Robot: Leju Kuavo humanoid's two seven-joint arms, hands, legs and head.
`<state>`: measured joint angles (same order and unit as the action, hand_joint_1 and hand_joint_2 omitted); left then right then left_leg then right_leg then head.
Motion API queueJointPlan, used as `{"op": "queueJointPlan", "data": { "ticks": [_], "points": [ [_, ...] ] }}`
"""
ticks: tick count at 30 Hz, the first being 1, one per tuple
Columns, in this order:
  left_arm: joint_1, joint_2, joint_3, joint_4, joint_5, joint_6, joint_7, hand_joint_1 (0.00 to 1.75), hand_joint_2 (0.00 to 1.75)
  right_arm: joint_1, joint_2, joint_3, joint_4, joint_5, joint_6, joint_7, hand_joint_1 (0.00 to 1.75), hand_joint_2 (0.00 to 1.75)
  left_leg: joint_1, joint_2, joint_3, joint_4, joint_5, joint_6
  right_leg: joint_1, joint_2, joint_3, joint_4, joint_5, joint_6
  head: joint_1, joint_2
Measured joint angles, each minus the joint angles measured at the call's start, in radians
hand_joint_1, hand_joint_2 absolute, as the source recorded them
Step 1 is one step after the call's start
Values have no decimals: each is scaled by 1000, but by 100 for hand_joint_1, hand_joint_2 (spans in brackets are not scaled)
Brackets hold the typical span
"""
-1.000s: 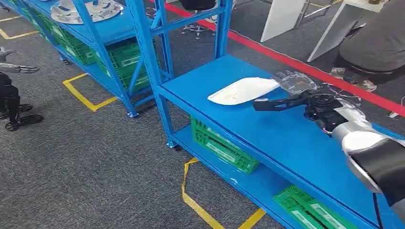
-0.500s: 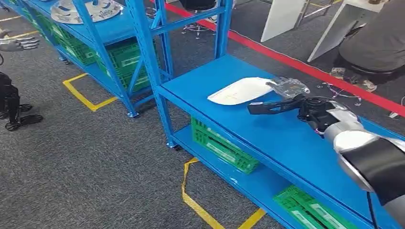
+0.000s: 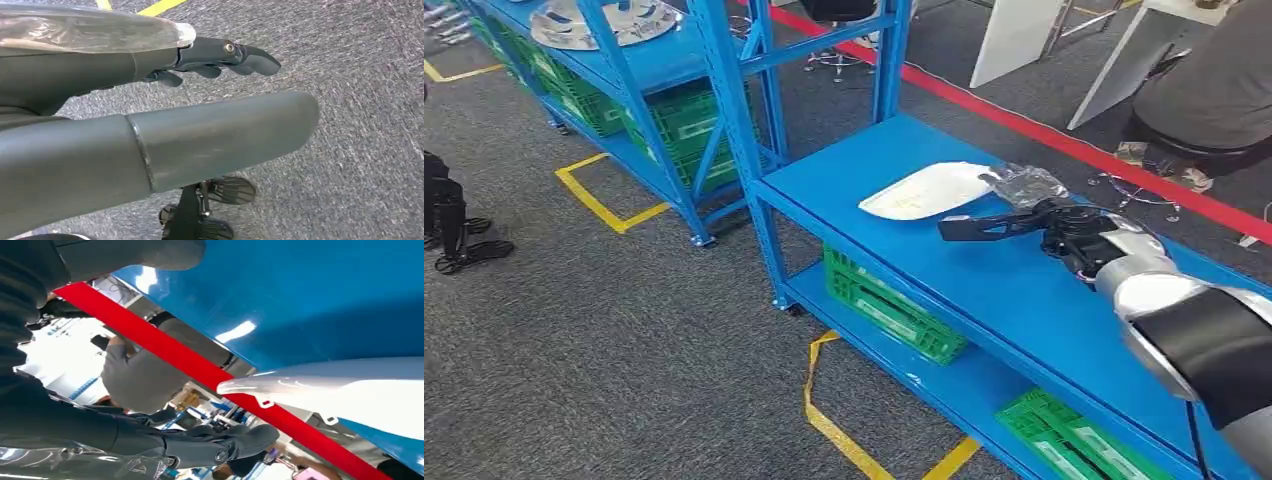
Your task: Take the parts from the cabinet and place them on the table.
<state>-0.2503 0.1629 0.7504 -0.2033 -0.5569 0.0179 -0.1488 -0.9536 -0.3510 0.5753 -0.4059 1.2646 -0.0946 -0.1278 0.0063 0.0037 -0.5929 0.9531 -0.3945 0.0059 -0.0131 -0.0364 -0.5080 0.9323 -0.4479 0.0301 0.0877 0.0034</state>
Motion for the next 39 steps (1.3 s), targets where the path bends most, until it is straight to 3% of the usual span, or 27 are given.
{"op": "queueJointPlan", "data": {
  "ticks": [22, 39],
  "points": [
    [-19, -11, 0, 0, -36, 6, 8, 0, 0, -25, 32, 5, 52, 92, -48, 82, 0, 175, 0, 0, 0, 0, 0, 0, 0, 0, 0, 0, 0, 0, 0, 0],
    [-26, -16, 0, 0, -42, 6, 10, 0, 0, -27, 40, 6, 75, 100, -51, 90, 0, 175, 0, 0, 0, 0, 0, 0, 0, 0, 0, 0, 0, 0, 0, 0]
  ]
}}
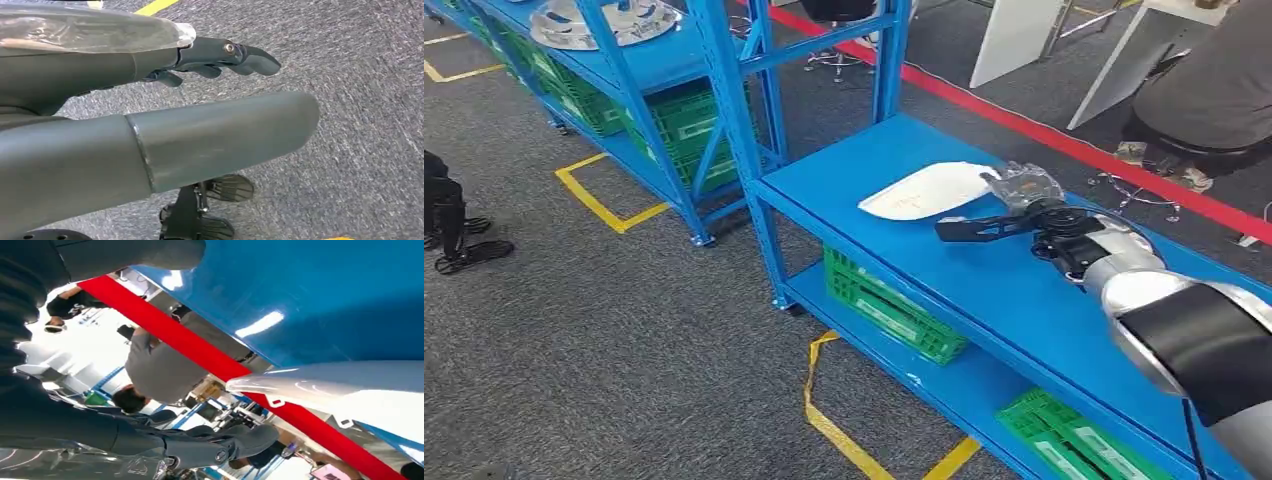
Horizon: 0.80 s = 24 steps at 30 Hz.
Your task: Take the parts from the cabinet and place them on the table.
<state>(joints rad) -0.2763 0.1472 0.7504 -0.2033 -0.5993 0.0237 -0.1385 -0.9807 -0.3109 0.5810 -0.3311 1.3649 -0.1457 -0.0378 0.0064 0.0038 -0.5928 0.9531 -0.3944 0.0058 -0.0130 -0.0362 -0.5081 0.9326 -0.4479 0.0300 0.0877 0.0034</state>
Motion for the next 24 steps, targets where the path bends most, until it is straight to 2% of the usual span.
{"op": "queueJointPlan", "data": {
  "ticks": [10, 24],
  "points": [
    [-11, -4, 0, 0, -14, -1, 7, 0, 0, -12, 19, 0, 10, 18, 3, 6, 0, 175, 0, 0, 0, 0, 0, 0, 0, 0, 0, 0, 0, 0, 0, 0],
    [-21, -13, 0, 0, -26, 2, 11, 0, 0, -12, 76, 1, 16, 35, -6, -5, 0, 175, 0, 0, 0, 0, 0, 0, 0, 0, 0, 0, 0, 0, 0, 0]
  ]
}}
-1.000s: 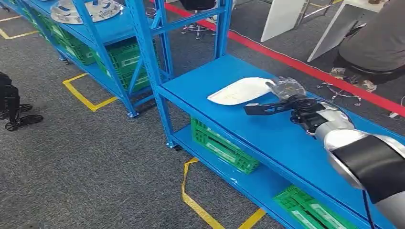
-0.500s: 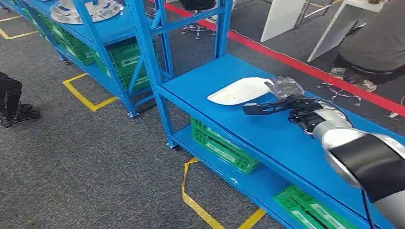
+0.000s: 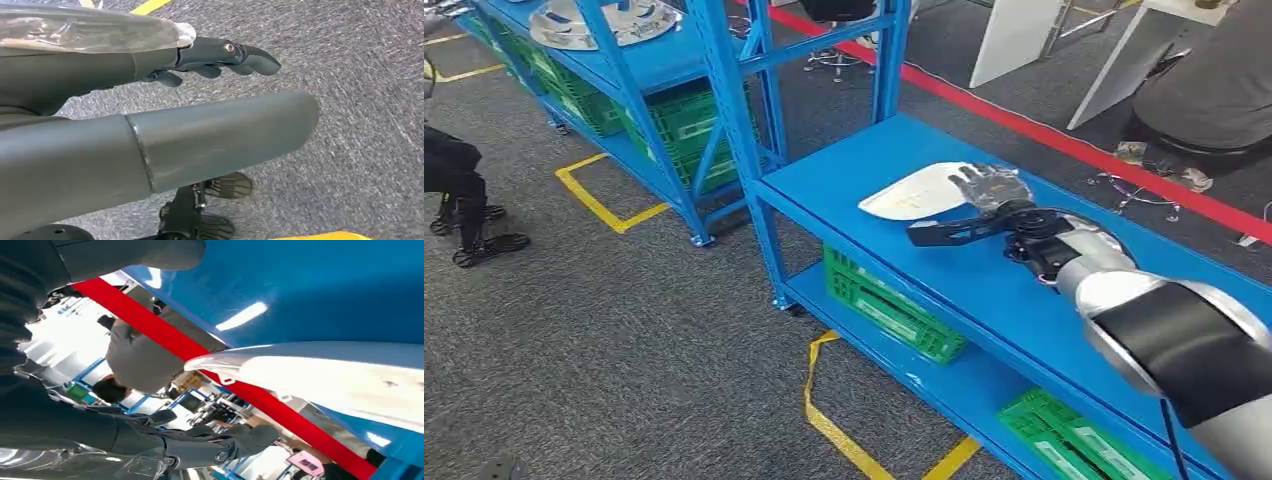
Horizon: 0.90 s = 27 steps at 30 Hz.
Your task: Take the parts from the cabinet and place them on the table.
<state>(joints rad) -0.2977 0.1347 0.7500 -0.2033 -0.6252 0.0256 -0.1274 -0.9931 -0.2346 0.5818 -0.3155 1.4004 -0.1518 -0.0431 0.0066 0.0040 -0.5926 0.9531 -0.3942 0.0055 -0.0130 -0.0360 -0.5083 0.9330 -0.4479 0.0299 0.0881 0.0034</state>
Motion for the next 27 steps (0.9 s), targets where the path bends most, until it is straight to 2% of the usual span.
{"op": "queueJointPlan", "data": {
  "ticks": [2, 3, 4, 19, 27],
  "points": [
    [0, -1, 0, 0, 0, 0, 0, 0, 0, 0, 4, 0, 2, 0, 0, 0, 0, 175, 0, 0, 0, 0, 0, 0, 0, 0, 0, 0, 0, 0, 0, 0],
    [0, -1, 0, 0, 0, 0, 0, 0, 0, 0, 5, 0, 2, 0, 0, 0, 157, 175, 0, 0, 0, 0, 0, 0, 0, 0, 0, 0, 0, 0, 0, 0],
    [0, -1, 0, 0, 0, 0, 0, 0, 0, 0, 7, 0, 3, 0, 0, 0, 175, 175, 0, 0, 0, 0, 0, 0, 0, 0, 0, 0, 0, 0, 0, 0],
    [0, 0, 0, 0, -3, -2, 0, 0, 0, -10, 12, 0, 8, 0, 6, -17, 175, 175, 0, 0, 0, 0, 0, 0, 0, 0, 0, 0, 0, 0, 0, 0],
    [1, 1, 0, 0, -3, -3, 0, 0, 0, -14, 11, 0, 14, 6, 37, -13, 175, 175, 0, 0, 0, 0, 0, 0, 0, 0, -1, 0, 0, 0, 0, 0]
  ]
}}
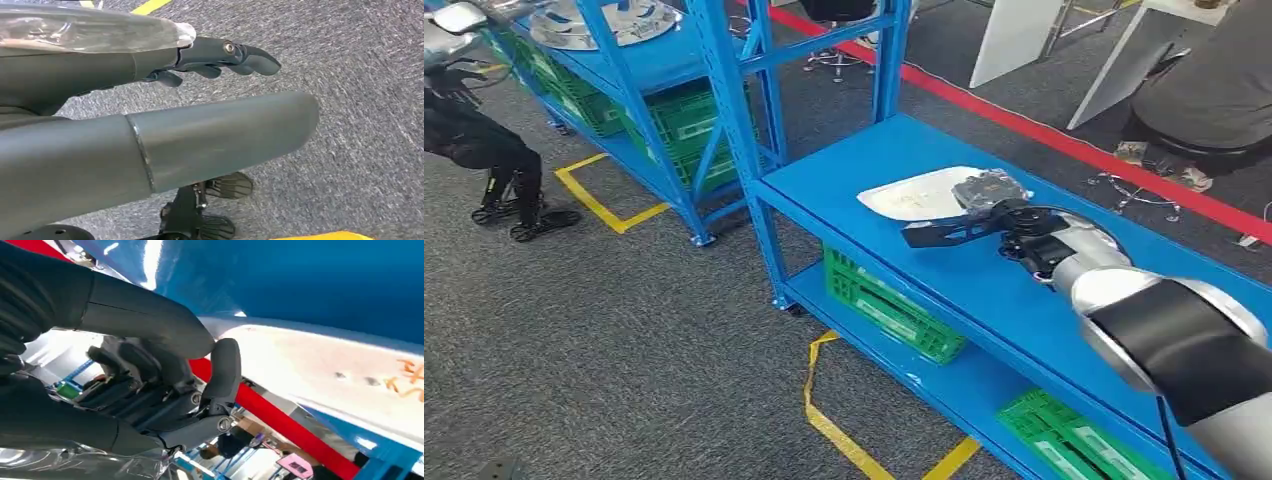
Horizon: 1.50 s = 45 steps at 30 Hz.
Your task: Take the parts from the cabinet and place them on the table.
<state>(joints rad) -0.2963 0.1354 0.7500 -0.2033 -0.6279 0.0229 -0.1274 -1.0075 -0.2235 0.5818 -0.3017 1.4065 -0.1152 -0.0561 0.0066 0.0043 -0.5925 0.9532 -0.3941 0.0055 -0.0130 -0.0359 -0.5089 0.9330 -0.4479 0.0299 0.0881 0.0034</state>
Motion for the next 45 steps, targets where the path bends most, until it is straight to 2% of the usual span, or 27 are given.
{"op": "queueJointPlan", "data": {
  "ticks": [7, 19, 21, 30, 45],
  "points": [
    [1, 0, 0, 0, 0, 1, 0, 0, 0, 0, -14, 0, 7, 0, 31, 15, 175, 175, 0, 0, 0, 0, 0, 0, 0, 0, 0, 0, 0, 0, 0, 0],
    [1, 2, 0, 0, -1, 1, 0, 0, 0, 0, -42, 0, 11, -2, 35, 22, 175, 175, 0, 0, 0, 0, 0, 0, 0, 1, 0, 0, 0, 0, 0, 0],
    [1, 3, 0, 0, -1, 1, 0, 0, 0, 0, -47, 0, 14, -5, 35, 22, 0, 175, 0, 0, 0, 0, 0, 0, 0, 1, 0, 0, 0, 0, 0, 0],
    [4, 4, 0, 0, -2, 2, 0, 0, 0, -1, -56, -15, 14, -37, -31, 11, 0, 175, 0, 0, 0, 0, 0, 0, 0, 1, 0, 0, 0, 0, 0, 0],
    [5, 5, 0, 0, -4, 3, 0, 0, 0, -5, -64, -37, 14, -46, -53, -7, 0, 175, 0, 0, 0, 0, 0, 0, 0, 1, 0, 0, 0, 0, 0, 0]
  ]
}}
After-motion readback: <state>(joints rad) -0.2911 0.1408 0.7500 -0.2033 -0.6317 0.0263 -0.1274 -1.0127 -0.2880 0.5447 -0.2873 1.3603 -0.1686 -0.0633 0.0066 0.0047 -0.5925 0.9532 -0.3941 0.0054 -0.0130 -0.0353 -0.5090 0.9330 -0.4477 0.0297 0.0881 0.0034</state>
